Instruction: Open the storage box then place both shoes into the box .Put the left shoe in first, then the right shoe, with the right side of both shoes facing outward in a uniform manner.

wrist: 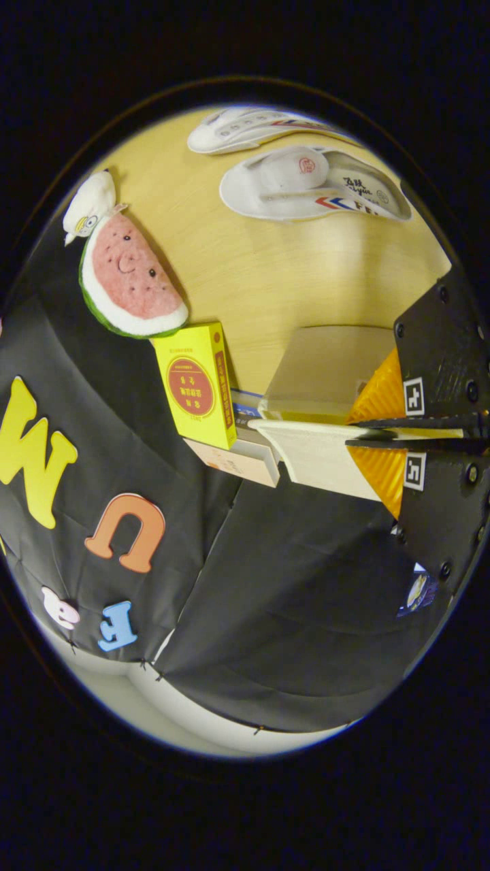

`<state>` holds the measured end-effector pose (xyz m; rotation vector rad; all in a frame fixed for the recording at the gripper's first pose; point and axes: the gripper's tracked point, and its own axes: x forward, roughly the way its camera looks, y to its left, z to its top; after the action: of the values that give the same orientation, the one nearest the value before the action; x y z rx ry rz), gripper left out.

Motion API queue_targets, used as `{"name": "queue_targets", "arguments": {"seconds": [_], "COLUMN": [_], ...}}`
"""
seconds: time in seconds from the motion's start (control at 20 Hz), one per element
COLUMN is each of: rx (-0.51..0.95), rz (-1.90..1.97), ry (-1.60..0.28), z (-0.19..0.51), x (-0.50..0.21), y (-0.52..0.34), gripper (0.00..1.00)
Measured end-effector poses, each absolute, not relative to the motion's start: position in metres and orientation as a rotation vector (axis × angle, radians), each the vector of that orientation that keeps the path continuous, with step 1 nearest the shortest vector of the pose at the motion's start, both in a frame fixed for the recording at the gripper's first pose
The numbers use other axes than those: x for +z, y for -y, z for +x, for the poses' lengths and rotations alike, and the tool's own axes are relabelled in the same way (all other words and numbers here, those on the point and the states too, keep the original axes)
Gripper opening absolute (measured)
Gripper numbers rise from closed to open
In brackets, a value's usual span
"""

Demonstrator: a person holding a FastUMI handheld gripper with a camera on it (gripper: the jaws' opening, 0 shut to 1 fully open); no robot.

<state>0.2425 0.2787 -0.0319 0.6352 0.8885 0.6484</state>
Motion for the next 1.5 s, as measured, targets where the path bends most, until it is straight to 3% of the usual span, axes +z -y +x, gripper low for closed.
{"name": "queue_targets", "arguments": {"seconds": [0.3, 0.95, 1.1, 1.35, 1.5], "rx": [0.582, 0.678, 0.751, 0.766, 0.732], "rz": [0.568, 0.450, 0.361, 0.266, 0.250], "ry": [-0.831, -0.730, -0.722, -0.705, -0.692], "z": [0.230, 0.182, 0.162, 0.150, 0.160], "x": [0.030, 0.098, 0.086, 0.067, 0.064], "y": [-0.316, -0.492, -0.541, -0.569, -0.553], "gripper": [0.04, 0.09, 0.31, 0.95, 0.95]}}
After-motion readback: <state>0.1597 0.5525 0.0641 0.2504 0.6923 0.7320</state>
